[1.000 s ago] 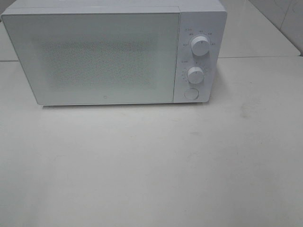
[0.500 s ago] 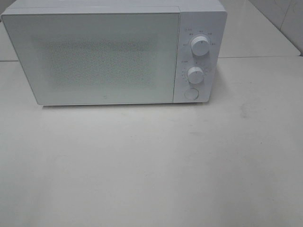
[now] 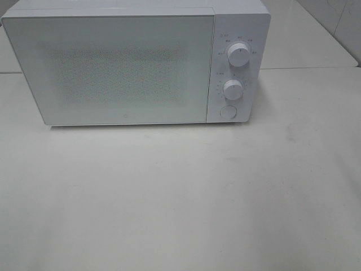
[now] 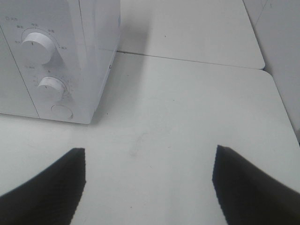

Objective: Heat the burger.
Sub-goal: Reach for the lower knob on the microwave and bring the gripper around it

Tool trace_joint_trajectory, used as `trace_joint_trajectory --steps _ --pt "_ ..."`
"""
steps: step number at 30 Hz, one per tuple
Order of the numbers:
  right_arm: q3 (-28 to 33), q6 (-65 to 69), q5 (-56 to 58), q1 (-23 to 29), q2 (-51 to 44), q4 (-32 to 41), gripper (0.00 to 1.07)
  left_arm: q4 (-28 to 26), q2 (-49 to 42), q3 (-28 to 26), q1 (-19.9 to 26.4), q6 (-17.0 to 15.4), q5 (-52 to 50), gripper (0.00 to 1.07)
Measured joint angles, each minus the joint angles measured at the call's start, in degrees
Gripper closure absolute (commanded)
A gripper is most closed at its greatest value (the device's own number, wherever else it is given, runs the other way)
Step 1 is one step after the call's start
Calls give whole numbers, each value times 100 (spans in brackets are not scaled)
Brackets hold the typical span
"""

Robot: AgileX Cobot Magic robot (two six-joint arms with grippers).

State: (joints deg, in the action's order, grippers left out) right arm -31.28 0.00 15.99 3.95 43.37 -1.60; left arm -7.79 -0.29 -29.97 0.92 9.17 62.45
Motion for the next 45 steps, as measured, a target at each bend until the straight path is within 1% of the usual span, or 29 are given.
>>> trace_joint_trajectory --steps 7,8,10,12,13,15,16,17,18,19,20,21,23,26,28,29,30,31,32,33,34,35,37,40,41,42,43,45 --pt "0 0 -688 0 625 0 35 0 0 0 0 0 0 6" --pt "0 0 -980 0 808 0 35 0 0 0 0 0 0 6" --pt "0 0 -1123 0 911 0 35 0 0 0 0 0 0 6" --pt "0 0 -1553 0 1203 0 35 0 0 0 0 0 0 6" --pt "0 0 -1553 0 1203 0 35 0 0 0 0 0 0 6" --pt "0 0 -2011 0 1444 0 35 0 0 0 0 0 0 6" --pt "0 0 -2011 0 1444 0 35 0 0 0 0 0 0 6" --pt "0 0 -2355 0 1627 0 35 0 0 0 0 0 0 6" --pt "0 0 -2355 0 1627 0 35 0 0 0 0 0 0 6" --pt "57 0 -2796 0 1793 0 35 0 0 0 0 0 0 6" --pt "103 0 -3008 23 1885 6 35 0 0 0 0 0 0 6" --pt "103 0 -3008 23 1885 6 35 0 0 0 0 0 0 6" --pt "361 0 -4005 338 2246 212 35 0 0 0 0 0 0 6" --pt "407 -69 -4177 458 2320 304 35 0 0 0 0 0 0 6" --pt "481 -441 -4698 825 2595 751 35 0 0 0 0 0 0 6" --pt "493 -745 -4945 1071 2733 1163 35 0 0 0 0 0 0 6" --pt "493 -745 -4945 1071 2733 1163 35 0 0 0 0 0 0 6" --pt "504 -934 -5082 1215 2807 1427 35 0 0 0 0 0 0 6" --pt "504 -934 -5082 1215 2807 1427 35 0 0 0 0 0 0 6" --pt "498 -1283 -5351 1513 2939 1954 35 0 0 0 0 0 0 6" --pt "498 -1467 -5506 1662 3014 2206 35 0 0 0 0 0 0 6" --pt "498 -1467 -5506 1662 3014 2206 35 0 0 0 0 0 0 6" --pt "498 -1994 -6142 2235 3335 3065 35 0 0 0 0 0 0 6" --pt "498 -2074 -6325 2389 3426 3277 35 0 0 0 0 0 0 6" --pt "498 -2172 -6681 2641 3604 3610 35 0 0 0 0 0 0 6" --pt "498 -2206 -6824 2790 3701 3759 35 0 0 0 0 0 0 6" --pt "498 -2206 -6824 2790 3701 3759 35 0 0 0 0 0 0 6" --pt "498 -2252 -7408 3151 4091 4125 35 0 0 0 0 0 0 6"
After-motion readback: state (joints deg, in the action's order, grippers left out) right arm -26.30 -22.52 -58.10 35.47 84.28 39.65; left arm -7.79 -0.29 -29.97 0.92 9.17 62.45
